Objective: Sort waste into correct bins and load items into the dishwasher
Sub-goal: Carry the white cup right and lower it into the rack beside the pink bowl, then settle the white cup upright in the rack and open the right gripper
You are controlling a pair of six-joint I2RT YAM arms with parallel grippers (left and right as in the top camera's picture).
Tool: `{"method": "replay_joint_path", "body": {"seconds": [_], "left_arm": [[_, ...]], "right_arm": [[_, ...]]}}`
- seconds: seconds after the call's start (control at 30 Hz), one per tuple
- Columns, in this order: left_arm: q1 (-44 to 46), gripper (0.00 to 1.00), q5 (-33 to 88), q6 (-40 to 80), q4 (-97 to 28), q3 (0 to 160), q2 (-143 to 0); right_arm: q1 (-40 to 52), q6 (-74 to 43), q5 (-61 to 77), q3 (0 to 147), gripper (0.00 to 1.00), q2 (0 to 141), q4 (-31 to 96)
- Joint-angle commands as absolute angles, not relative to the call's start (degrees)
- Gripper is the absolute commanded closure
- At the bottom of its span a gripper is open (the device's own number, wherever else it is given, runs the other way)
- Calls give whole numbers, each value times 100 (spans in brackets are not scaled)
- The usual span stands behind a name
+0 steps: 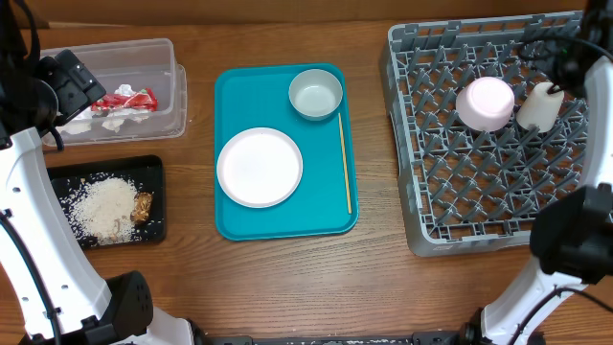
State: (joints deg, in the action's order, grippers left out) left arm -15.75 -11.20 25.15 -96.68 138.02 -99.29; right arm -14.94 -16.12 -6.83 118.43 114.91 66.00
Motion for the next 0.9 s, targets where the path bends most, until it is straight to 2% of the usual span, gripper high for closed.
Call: {"method": "replay_joint_path", "body": {"seconds": [0.0, 0.03, 0.07, 0.27, 0.5, 0.87], "left_arm": [[-1575, 0, -1177, 2574, -9679, 13786, -9963], [-1573, 0, -1177, 2574, -9679, 13788, -9963], [-1575, 0, -1177, 2574, -9679, 13786, -9963], [-1575, 0, -1177, 2574, -9679, 13786, -9963], [-1573, 0, -1177, 2574, -9679, 13788, -9963], [-1573, 0, -1177, 2574, -9679, 13786, -9963]], "right_arm": [[-1258, -1627, -685, 11977, 80, 11085, 6521], [-1227, -1629, -740, 11974, 91, 11087, 6514], [-1199, -1632, -906, 11970, 96, 11109, 6493], [-1354, -1664, -1693, 11963, 96, 11268, 6217], [-1793, -1623, -1662, 11963, 96, 11872, 6128], [-1837, -1304, -1529, 11963, 96, 12324, 6176]]}}
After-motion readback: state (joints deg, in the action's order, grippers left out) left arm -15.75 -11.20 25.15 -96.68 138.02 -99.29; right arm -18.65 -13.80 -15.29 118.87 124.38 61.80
